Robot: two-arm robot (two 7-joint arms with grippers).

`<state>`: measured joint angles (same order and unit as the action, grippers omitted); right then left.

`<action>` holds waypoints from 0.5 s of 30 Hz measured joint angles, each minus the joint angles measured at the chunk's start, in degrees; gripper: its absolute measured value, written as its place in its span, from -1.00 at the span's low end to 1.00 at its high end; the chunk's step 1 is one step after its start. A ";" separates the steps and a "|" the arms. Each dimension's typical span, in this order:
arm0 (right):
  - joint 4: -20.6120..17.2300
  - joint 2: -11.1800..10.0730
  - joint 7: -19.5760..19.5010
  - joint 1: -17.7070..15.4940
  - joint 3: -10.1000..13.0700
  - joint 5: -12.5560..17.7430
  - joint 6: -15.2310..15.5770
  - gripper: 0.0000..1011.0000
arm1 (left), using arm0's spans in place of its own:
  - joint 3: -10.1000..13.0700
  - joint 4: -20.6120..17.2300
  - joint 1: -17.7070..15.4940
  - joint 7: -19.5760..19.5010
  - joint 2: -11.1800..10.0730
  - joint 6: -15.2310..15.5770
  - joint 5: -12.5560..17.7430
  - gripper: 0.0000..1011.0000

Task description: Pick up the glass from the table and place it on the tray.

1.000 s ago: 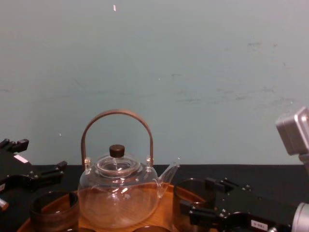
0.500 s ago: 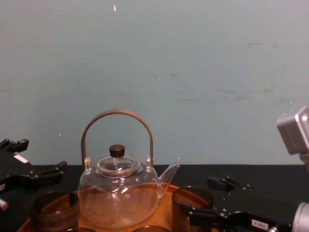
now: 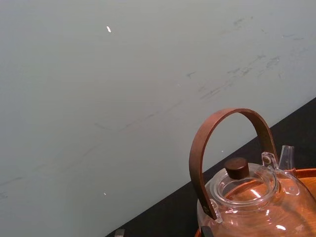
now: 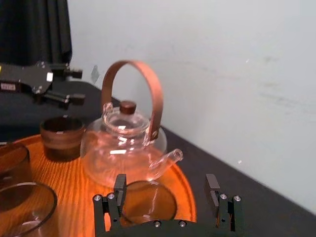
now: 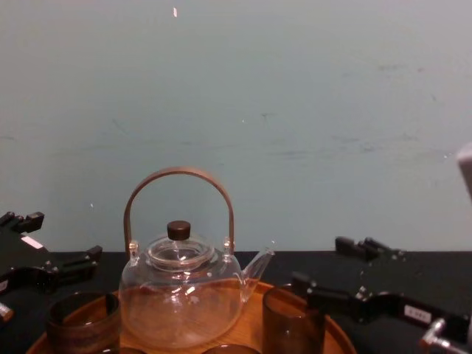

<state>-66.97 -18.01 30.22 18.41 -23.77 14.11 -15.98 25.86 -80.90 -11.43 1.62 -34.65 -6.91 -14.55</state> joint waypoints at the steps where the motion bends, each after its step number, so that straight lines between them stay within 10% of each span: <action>1: 0.00 0.00 0.00 0.00 0.00 0.00 0.00 0.98 | 0.00 0.00 0.00 0.00 0.00 0.00 0.00 0.98; 15: -8.05 -2.83 -0.95 -4.47 3.65 1.46 -1.76 0.98 | 0.00 0.00 0.00 0.00 0.00 0.00 0.00 0.98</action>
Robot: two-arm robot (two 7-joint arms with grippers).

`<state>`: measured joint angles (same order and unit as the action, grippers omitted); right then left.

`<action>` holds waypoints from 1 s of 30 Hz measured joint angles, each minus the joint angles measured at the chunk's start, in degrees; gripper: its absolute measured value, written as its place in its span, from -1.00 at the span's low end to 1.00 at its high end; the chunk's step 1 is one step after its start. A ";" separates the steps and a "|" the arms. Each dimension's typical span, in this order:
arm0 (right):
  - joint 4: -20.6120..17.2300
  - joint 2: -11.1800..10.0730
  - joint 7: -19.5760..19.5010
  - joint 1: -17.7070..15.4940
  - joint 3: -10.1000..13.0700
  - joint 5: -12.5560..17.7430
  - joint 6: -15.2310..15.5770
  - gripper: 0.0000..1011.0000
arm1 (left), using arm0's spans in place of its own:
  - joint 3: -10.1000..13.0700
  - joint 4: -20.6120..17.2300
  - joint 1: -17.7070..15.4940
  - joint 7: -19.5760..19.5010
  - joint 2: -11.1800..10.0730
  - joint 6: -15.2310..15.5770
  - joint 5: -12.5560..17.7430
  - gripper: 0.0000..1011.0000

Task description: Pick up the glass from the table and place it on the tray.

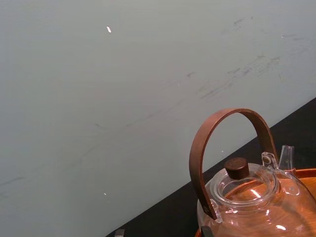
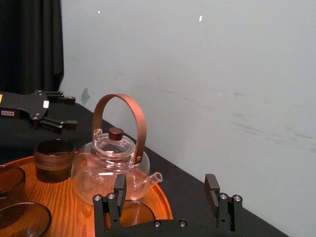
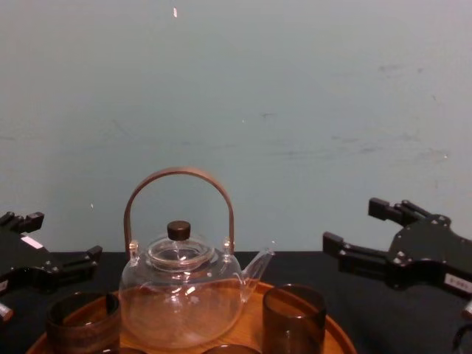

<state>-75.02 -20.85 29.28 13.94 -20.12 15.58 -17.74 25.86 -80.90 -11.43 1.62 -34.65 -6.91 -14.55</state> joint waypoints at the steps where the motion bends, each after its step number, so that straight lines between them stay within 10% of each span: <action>1: -0.22 -0.10 -0.03 -0.19 0.20 0.08 -0.05 0.98 | 0.00 0.00 0.00 0.00 0.00 0.00 0.00 0.98; 30: -2.76 -2.29 -8.09 -8.72 9.62 -3.75 -2.67 0.98 | 0.00 0.00 0.00 0.00 0.00 0.00 0.00 0.98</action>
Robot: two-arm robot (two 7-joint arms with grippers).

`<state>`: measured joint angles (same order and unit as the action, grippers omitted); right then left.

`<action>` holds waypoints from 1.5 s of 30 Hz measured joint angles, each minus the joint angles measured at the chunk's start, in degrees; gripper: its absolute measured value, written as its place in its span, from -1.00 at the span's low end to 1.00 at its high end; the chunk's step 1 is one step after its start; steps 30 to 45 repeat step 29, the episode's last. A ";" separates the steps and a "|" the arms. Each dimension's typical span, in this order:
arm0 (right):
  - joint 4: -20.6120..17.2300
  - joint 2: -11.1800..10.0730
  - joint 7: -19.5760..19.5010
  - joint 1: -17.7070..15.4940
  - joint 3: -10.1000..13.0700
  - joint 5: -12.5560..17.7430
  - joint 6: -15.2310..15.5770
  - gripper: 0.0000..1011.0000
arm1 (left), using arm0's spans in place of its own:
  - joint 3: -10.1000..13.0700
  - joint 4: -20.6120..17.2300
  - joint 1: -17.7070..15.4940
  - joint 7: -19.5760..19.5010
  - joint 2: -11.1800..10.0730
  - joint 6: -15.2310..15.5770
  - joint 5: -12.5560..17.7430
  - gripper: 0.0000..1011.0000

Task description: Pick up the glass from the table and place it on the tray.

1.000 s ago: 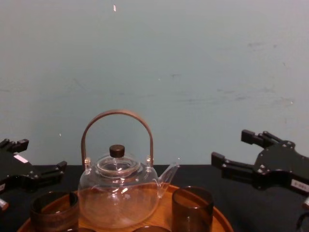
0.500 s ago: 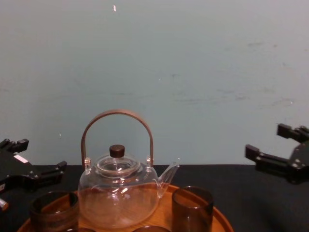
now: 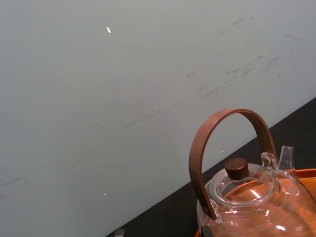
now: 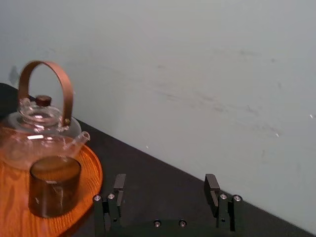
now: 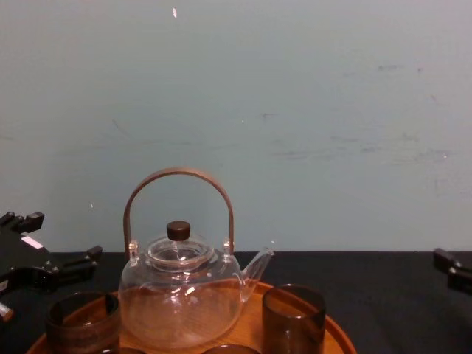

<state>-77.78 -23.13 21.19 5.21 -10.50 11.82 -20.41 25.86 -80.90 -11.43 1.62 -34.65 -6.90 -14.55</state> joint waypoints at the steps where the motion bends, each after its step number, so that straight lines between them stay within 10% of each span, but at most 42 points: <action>1: 0.34 0.19 -0.37 -0.23 0.34 -0.31 -0.01 0.98 | 0.01 0.00 0.00 0.00 0.00 0.00 0.00 0.98; 45: 0.60 0.34 -0.50 -0.22 0.38 -0.57 0.08 0.98 | 0.00 0.00 0.00 0.00 0.00 0.00 0.00 0.98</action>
